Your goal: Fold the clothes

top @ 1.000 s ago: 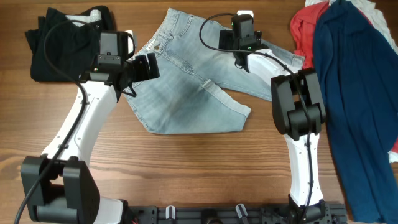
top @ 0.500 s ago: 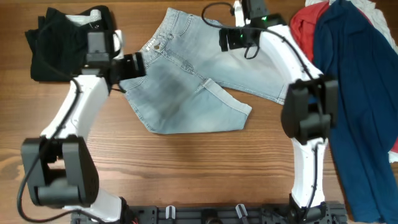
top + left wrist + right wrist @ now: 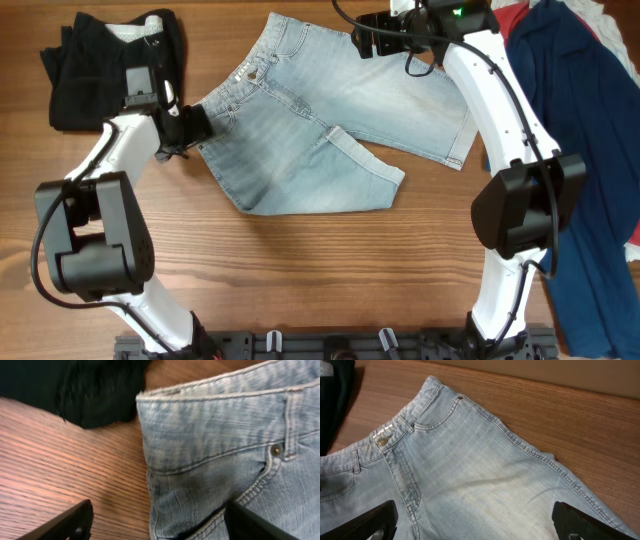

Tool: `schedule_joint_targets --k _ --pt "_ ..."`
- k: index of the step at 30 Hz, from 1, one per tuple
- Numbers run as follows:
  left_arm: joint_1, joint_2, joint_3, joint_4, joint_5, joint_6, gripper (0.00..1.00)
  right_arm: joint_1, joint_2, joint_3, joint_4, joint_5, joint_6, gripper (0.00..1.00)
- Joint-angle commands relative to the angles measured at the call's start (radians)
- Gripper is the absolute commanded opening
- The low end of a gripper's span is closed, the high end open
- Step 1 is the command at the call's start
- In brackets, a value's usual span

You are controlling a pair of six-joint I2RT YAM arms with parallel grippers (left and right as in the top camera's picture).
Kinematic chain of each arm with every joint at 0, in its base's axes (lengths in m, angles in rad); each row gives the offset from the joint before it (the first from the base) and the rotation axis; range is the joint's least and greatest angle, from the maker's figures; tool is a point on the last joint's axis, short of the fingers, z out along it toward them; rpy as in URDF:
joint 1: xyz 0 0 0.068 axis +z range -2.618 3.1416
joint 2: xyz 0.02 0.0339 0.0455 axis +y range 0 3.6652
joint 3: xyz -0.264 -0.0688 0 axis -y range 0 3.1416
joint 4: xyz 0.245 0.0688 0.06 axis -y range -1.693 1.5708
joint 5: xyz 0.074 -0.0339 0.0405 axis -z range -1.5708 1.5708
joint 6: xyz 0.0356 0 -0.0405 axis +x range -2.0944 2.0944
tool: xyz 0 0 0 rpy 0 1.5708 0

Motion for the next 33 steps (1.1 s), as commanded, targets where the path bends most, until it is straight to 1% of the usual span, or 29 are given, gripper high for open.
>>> schedule_joint_targets --k 1,6,7,8,10,11,13,16,18,20,21,22,23,24,26,29,31,33 --pt "0.0 0.018 0.014 -0.001 0.027 -0.069 0.78 -0.003 0.015 -0.002 -0.001 -0.002 0.019 1.0" --pt "0.0 0.022 0.013 0.032 0.03 -0.069 0.72 -0.003 0.015 -0.002 0.001 -0.002 0.019 1.0" --pt "0.0 0.027 0.013 0.05 0.03 -0.069 0.69 -0.003 0.015 -0.002 0.001 -0.002 0.019 1.0" --pt "0.0 0.03 0.013 0.065 0.03 -0.069 0.64 -0.003 0.015 -0.001 0.002 -0.002 0.019 1.0" --pt "0.0 0.034 0.013 0.079 0.03 -0.069 0.49 -0.003 0.015 -0.002 0.003 -0.002 0.019 0.99" --pt "0.0 0.035 0.013 0.082 0.03 -0.069 0.46 -0.003 0.015 -0.001 0.003 -0.002 0.019 1.0" --pt "0.0 0.042 0.013 0.089 0.03 -0.069 0.45 -0.003 0.015 -0.001 0.001 -0.002 0.019 1.0" --pt "0.0 0.08 0.013 0.106 0.028 -0.068 0.51 -0.003 0.015 -0.001 0.001 -0.002 0.019 1.0" --pt "0.0 0.097 0.013 0.117 0.024 -0.064 0.5 -0.003 0.015 -0.002 0.001 -0.002 0.019 1.0" --pt "0.0 0.104 0.013 0.129 0.022 -0.064 0.43 -0.003 0.015 -0.001 0.0 -0.002 0.019 1.0" --pt "0.0 0.104 0.013 0.135 0.023 -0.064 0.32 -0.003 0.015 -0.001 0.001 -0.002 0.019 1.0" --pt "0.0 0.104 0.013 0.134 0.023 -0.064 0.24 -0.003 0.015 -0.001 0.001 -0.002 0.019 1.0" --pt "0.0 0.104 0.013 0.13 0.023 -0.064 0.12 -0.003 0.015 -0.002 0.001 -0.002 0.019 1.0" --pt "0.0 0.104 0.013 0.121 0.023 -0.064 0.04 -0.003 0.015 -0.001 0.001 -0.002 0.019 1.0" --pt "0.0 0.103 0.014 0.09 0.021 -0.063 0.04 -0.003 0.015 -0.001 0.001 -0.002 0.019 1.0" --pt "0.001 0.068 0.014 -0.001 0.018 -0.064 0.04 -0.003 0.015 -0.001 0.0 -0.006 0.019 1.0" --pt "0.002 0.022 0.014 -0.073 -0.002 -0.064 0.04 -0.003 0.015 -0.001 -0.011 -0.006 0.018 1.0" --pt "0.003 -0.058 0.014 -0.179 -0.055 -0.065 0.04 -0.003 0.015 -0.002 -0.033 -0.006 0.018 1.0"
